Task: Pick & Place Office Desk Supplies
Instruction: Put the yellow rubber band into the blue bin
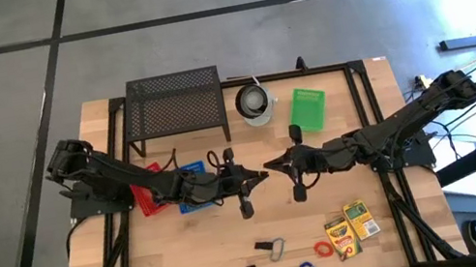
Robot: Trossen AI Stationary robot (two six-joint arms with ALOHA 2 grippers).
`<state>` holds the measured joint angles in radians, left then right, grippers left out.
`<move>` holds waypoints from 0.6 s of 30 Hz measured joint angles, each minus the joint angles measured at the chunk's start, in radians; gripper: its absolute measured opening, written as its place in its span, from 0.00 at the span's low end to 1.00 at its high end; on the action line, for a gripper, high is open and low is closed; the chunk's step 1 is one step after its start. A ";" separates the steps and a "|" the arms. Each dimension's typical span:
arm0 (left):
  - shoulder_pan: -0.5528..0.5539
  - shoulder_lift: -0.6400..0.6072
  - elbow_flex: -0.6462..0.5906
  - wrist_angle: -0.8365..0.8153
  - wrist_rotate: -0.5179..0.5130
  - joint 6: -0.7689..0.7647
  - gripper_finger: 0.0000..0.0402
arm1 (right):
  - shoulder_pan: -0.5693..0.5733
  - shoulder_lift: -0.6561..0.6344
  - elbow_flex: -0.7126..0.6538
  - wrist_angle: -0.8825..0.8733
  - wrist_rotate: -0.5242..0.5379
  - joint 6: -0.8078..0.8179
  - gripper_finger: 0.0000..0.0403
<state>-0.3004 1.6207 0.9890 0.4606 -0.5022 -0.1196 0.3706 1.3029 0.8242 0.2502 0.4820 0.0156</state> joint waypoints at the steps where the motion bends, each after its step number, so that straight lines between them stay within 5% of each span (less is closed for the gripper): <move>1: 0.000 0.000 0.000 0.000 0.000 -0.001 0.02 | 0.000 0.000 0.000 0.000 0.000 0.004 0.01; 9: 0.000 0.000 0.000 0.000 0.006 -0.006 0.00 | 0.000 0.000 0.000 -0.004 -0.003 0.077 0.08; 18: -0.001 -0.005 0.000 -0.017 0.000 -0.009 0.00 | 0.000 -0.007 0.000 -0.050 -0.003 0.081 0.34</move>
<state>-0.3012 1.6157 0.9890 0.4436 -0.5026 -0.1287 0.3702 1.2960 0.8246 0.1998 0.4793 0.0966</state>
